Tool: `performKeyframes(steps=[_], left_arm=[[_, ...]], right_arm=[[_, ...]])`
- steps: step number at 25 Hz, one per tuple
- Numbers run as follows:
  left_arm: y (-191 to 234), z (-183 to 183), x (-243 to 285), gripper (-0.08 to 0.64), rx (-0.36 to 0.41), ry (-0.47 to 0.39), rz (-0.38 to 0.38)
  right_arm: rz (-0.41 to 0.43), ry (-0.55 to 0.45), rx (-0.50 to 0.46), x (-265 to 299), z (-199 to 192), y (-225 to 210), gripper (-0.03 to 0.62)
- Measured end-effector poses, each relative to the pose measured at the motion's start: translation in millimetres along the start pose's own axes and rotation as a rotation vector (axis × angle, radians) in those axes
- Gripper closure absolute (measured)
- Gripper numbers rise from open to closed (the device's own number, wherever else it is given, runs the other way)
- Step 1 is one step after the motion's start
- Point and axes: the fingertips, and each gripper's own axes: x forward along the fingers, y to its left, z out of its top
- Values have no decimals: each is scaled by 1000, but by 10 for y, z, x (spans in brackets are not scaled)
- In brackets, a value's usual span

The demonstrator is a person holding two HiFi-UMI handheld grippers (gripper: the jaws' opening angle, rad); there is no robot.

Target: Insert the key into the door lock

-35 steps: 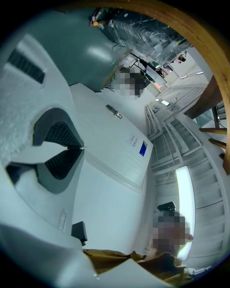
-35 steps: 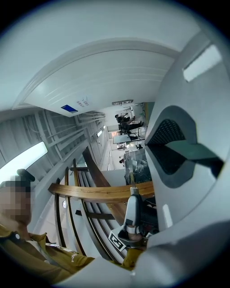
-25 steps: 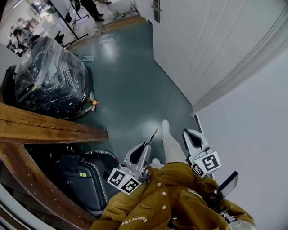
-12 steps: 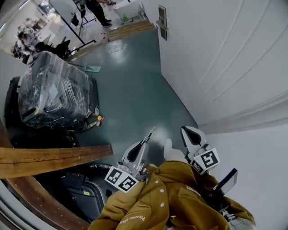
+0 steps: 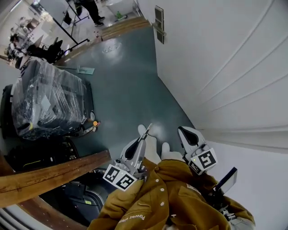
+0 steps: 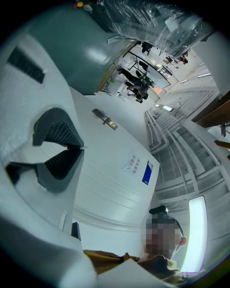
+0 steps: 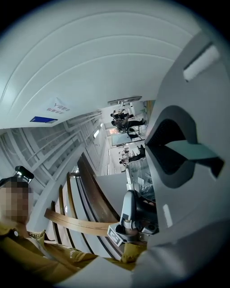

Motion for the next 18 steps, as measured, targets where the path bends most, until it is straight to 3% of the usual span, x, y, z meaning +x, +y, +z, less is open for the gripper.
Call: performKeyframes(steps=[6, 14, 18], left_arm=[[605, 439, 697, 535, -33, 14, -49], [1591, 1366, 1591, 535, -71, 72, -103], [1972, 1722, 1880, 535, -102, 86, -122]], right_arm=[[-43, 7, -11, 779, 197, -389, 584], [-152, 6, -6, 2143, 639, -977, 584], [-176, 20, -47, 2737, 849, -1095, 584]])
